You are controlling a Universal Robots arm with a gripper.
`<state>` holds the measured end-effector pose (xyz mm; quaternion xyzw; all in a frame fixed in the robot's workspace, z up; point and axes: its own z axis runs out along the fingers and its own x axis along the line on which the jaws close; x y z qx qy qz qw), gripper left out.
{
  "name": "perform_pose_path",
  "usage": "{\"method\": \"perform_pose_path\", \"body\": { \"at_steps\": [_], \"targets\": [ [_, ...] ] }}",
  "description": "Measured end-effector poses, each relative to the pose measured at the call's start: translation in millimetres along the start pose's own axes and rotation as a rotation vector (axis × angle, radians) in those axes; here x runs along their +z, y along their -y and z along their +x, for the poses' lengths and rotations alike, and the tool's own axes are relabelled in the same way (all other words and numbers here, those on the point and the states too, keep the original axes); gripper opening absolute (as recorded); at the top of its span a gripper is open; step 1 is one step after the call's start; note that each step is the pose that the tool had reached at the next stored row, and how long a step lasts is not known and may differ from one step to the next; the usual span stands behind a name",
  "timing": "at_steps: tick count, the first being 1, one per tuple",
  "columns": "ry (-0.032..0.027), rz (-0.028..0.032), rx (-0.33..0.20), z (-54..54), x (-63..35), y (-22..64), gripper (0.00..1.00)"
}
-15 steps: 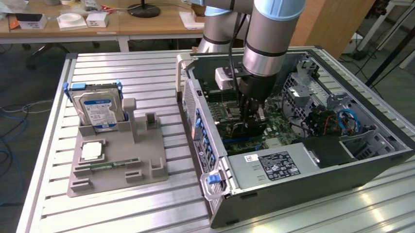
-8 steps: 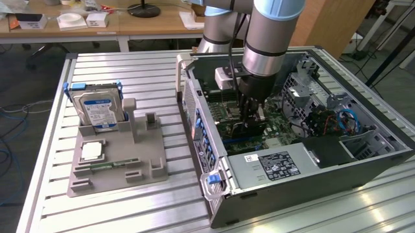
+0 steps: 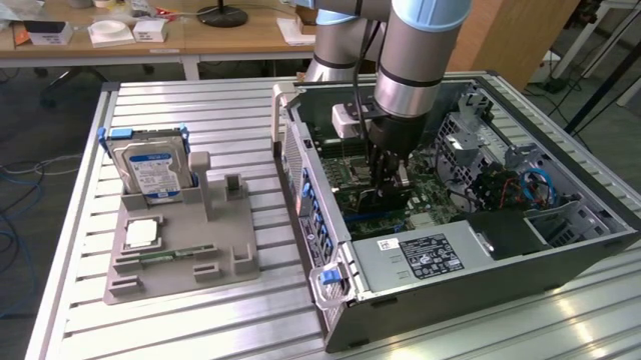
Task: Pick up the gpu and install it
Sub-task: 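Insert the gpu into the slot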
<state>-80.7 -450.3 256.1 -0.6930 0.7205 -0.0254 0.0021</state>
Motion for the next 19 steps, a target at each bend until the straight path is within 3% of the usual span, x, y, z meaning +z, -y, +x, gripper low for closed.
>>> {"method": "perform_pose_path", "body": {
  "at_steps": [19],
  "targets": [
    [0.0004, 0.0001, -0.003, -2.4, 3.7, -0.3, 0.26]
  ]
}}
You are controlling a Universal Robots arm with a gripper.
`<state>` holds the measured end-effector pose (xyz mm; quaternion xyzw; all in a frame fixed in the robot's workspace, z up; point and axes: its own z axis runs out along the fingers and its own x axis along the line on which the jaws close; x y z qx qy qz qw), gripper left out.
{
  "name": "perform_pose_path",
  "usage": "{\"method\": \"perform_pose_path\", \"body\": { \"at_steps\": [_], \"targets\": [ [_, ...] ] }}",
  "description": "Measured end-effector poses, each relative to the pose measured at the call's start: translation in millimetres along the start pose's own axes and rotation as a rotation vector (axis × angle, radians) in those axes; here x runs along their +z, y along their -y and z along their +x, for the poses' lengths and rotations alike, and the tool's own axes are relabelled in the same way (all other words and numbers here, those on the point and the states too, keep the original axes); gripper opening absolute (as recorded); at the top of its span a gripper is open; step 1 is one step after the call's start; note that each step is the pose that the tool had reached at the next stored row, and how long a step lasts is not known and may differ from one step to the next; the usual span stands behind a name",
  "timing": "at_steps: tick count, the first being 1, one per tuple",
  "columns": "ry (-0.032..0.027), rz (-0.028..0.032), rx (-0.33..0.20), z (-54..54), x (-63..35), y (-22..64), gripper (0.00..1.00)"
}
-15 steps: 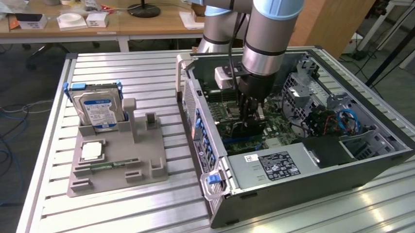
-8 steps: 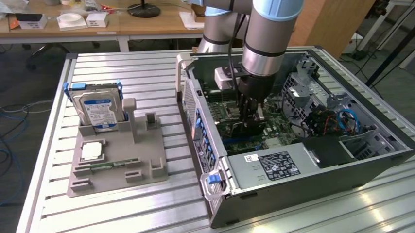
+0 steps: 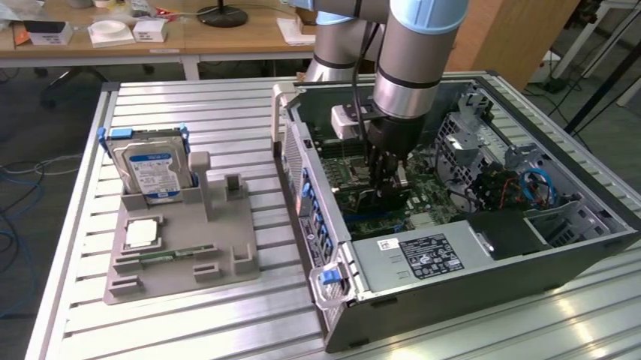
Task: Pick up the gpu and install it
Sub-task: 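Insert the gpu into the slot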
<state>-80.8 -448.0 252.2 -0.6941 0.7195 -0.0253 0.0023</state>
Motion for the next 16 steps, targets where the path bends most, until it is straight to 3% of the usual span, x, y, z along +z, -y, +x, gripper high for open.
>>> {"method": "perform_pose_path", "body": {
  "at_steps": [16],
  "targets": [
    [-0.0001, 0.0002, 0.0, 1.7, 2.6, -0.1, 0.26]
  ]
}}
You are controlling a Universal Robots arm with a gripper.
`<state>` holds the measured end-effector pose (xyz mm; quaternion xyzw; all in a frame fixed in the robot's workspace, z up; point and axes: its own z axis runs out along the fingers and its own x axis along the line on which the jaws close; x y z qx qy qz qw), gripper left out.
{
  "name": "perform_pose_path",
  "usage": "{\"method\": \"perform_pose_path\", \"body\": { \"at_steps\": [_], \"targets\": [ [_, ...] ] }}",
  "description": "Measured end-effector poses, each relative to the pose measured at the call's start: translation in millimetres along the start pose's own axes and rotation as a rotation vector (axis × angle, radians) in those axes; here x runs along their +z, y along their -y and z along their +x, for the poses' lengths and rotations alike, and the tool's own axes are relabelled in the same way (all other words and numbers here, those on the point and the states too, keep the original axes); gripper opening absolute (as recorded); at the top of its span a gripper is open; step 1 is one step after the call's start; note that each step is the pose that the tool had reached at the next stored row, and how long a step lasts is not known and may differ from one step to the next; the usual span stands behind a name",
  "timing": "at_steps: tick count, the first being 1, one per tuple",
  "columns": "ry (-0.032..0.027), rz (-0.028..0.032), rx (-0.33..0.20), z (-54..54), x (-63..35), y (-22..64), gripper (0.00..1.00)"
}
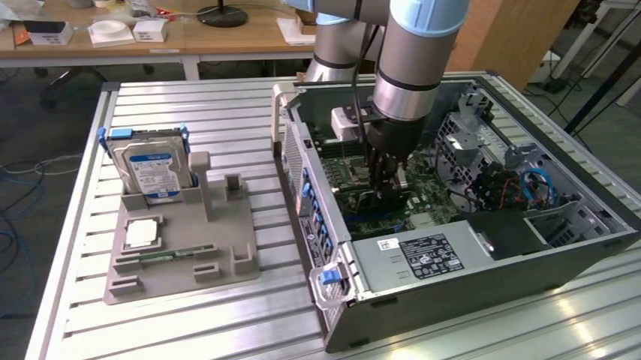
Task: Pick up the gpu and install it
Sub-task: 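Insert the gpu into the slot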
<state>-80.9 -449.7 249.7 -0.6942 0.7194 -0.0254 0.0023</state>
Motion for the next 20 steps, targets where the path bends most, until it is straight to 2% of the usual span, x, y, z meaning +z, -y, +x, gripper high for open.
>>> {"method": "perform_pose_path", "body": {
  "at_steps": [1, 3, 19, 20],
  "targets": [
    [0.0003, 0.0002, 0.0, -0.1, 3.5, -0.1, 0.26],
    [-0.0003, 0.0001, 0.0, 0.0, 4.4, -0.2, 0.26],
    [0.0002, 0.0001, 0.0, 0.0, 5.1, -1.8, 0.26],
    [0.0026, 0.0003, 0.001, -0.3, 6.0, -2.1, 0.26]
  ]
}}
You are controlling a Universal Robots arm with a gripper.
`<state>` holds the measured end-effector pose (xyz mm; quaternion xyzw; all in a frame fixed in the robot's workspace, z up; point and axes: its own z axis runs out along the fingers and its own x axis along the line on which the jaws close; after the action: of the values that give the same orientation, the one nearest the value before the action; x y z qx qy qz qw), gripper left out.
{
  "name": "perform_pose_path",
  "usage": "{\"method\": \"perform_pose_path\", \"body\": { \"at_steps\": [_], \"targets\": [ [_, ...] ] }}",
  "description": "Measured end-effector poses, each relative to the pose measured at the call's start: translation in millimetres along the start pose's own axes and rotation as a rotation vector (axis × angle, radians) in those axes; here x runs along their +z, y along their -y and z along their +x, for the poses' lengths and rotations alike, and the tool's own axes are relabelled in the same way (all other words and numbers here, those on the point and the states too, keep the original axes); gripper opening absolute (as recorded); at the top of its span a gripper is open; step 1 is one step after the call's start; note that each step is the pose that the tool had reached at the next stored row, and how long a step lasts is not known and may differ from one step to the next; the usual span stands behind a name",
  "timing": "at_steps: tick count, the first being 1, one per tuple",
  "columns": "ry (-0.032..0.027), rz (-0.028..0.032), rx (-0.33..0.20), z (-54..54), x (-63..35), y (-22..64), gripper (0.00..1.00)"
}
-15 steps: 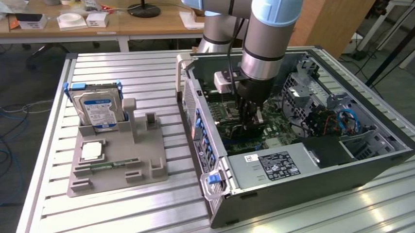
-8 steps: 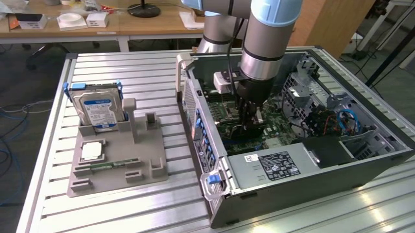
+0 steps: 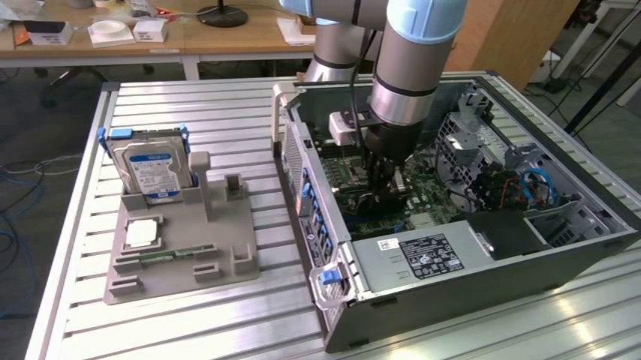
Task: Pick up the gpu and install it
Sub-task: 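Insert the gpu into the slot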
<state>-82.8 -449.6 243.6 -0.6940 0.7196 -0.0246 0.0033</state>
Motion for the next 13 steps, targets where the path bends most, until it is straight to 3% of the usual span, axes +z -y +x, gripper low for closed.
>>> {"method": "perform_pose_path", "body": {
  "at_steps": [5, 8, 13],
  "targets": [
    [-0.0023, -0.0001, -0.001, 0.2, -0.8, 0.3, 0.45],
    [-0.0025, -0.0002, -0.001, 0.3, -4.3, 0.4, 0.45],
    [-0.0024, -0.0002, -0.001, 0.8, -23.7, 1.1, 0.45]
  ]
}}
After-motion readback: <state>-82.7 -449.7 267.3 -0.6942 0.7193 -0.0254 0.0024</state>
